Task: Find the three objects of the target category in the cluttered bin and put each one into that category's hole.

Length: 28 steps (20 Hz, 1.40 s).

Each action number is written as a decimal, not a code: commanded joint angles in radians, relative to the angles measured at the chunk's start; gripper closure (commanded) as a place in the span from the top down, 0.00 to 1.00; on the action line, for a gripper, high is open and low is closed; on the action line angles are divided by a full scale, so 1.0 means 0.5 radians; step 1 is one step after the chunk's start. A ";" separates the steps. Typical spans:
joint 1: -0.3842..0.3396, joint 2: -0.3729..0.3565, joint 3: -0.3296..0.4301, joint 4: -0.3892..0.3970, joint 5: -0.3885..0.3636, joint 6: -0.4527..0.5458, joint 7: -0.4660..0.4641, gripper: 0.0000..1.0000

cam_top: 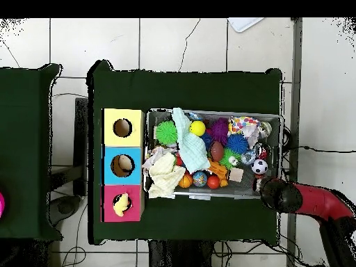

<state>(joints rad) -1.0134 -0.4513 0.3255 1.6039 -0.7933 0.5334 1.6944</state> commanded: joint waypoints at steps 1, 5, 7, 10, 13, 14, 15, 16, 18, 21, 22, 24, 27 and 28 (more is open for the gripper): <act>-0.118 -0.076 0.301 0.399 0.304 0.610 -0.578 0.00; -0.095 -0.182 0.357 0.499 0.402 0.550 -0.377 0.00; -0.070 -0.236 0.367 0.531 0.452 0.545 -0.286 0.00; -0.047 -0.319 0.398 0.589 0.548 0.585 -0.217 0.00; -0.012 -0.407 0.425 0.643 0.652 0.630 -0.156 0.00; -0.006 -0.434 0.435 0.670 0.691 0.627 -0.126 0.00; 0.003 -0.468 0.443 0.696 0.730 0.633 -0.099 0.00; 0.021 -0.498 0.443 0.717 0.761 0.642 -0.072 0.00; 0.043 -0.543 0.465 0.765 0.844 0.650 -0.026 0.00; 0.077 -0.610 0.503 0.842 0.965 0.647 0.034 0.00; 0.089 -0.627 0.513 0.871 1.010 0.625 0.060 0.00; 0.127 -0.661 0.517 0.917 1.074 0.573 0.119 0.00; 0.203 -0.700 0.502 0.981 1.174 0.460 0.231 0.00; 0.231 -0.722 0.496 1.008 1.212 0.428 0.269 0.00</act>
<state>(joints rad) -0.9434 -0.7509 0.5053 1.9988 -0.2925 0.7457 1.6946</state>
